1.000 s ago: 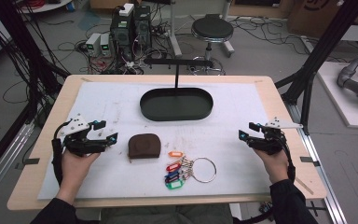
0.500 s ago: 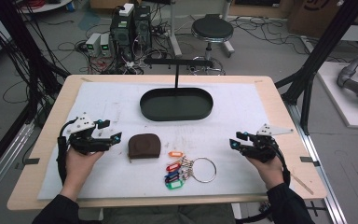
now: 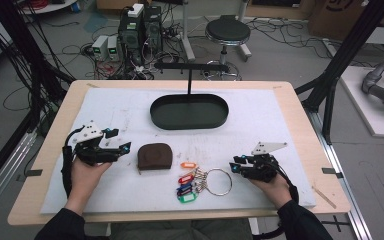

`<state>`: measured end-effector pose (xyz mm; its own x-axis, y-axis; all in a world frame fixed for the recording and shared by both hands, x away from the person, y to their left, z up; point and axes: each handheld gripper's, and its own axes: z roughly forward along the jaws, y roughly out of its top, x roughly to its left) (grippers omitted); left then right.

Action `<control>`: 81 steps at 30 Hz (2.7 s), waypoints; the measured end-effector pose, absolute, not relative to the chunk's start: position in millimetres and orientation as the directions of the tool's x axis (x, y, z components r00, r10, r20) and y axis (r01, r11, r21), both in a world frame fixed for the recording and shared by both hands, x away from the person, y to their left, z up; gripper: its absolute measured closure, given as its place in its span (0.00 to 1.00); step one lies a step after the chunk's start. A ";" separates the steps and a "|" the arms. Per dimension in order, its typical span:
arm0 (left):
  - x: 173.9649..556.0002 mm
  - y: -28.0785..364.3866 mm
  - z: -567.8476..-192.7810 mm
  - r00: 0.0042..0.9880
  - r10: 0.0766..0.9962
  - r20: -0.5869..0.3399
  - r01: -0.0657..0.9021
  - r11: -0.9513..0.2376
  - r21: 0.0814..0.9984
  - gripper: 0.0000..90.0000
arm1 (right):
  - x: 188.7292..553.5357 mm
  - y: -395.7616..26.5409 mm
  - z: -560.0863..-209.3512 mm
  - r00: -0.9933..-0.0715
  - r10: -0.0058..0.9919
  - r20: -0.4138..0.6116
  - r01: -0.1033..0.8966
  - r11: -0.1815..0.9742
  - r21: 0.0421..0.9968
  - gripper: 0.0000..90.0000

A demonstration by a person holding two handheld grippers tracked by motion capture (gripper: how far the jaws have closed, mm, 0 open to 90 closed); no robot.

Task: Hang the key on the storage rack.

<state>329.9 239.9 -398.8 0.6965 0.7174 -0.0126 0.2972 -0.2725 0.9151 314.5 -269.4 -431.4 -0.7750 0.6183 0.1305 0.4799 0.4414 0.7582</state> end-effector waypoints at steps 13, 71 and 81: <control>329.5 238.4 -399.2 0.698 0.716 -0.007 0.301 -0.284 0.910 0.32 | 310.2 -250.4 -444.0 -0.816 0.574 0.069 0.448 0.552 0.703 0.82; 324.1 238.9 -401.0 0.702 0.712 -0.005 0.296 -0.285 0.912 0.32 | 309.9 -253.2 -401.3 -0.805 0.545 0.235 0.455 0.313 0.833 0.97; 322.0 238.8 -403.1 0.710 0.704 -0.009 0.296 -0.286 0.911 0.32 | 317.8 -249.1 -368.6 -0.829 0.543 0.130 0.357 0.336 0.871 0.98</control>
